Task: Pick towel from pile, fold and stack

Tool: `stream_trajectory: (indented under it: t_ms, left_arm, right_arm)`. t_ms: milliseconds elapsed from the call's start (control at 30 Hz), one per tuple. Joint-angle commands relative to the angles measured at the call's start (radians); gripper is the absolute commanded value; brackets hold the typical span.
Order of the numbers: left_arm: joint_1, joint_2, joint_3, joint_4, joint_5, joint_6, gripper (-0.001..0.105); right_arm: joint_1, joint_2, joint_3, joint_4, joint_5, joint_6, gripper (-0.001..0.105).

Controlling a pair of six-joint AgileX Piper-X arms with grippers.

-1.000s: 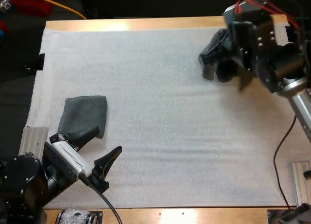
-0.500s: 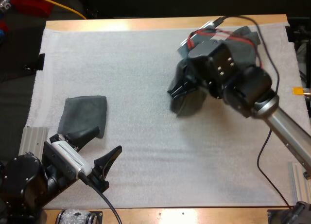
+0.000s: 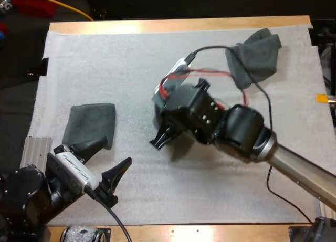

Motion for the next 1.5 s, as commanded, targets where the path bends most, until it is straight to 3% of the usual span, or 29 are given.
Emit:
stream_trajectory:
  t_ms: [0, 267, 533, 1033, 1300, 1467]
  left_arm:
    - [-0.005, 0.001, -0.007, 0.001, 0.006, -0.010, 0.066]
    - [-0.005, 0.001, -0.007, 0.001, 0.006, -0.010, 0.066]
    - [-0.005, 0.001, -0.007, 0.001, 0.006, -0.010, 0.066]
    - [-0.005, 0.042, -0.007, 0.037, 0.006, -0.010, 0.066]
    - [-0.086, 0.042, -0.007, 0.037, 0.006, -0.010, 0.066]
    - [-0.126, 0.077, -0.007, 0.037, 0.006, -0.010, 0.066]
  right_arm:
    - [0.010, -0.017, -0.011, -0.009, 0.009, 0.026, 0.002]
    - [0.005, -0.003, 0.009, 0.042, 0.009, 0.057, 0.002]
    - [-0.107, -0.003, 0.214, 0.062, 0.009, 0.098, 0.002]
    - [-0.349, -0.003, 0.474, 0.048, 0.011, 0.120, 0.002]
    - [-0.496, -0.003, 0.584, 0.038, 0.032, 0.148, 0.002]
    - [-0.525, -0.003, 0.619, 0.049, 0.031, 0.157, 0.002]
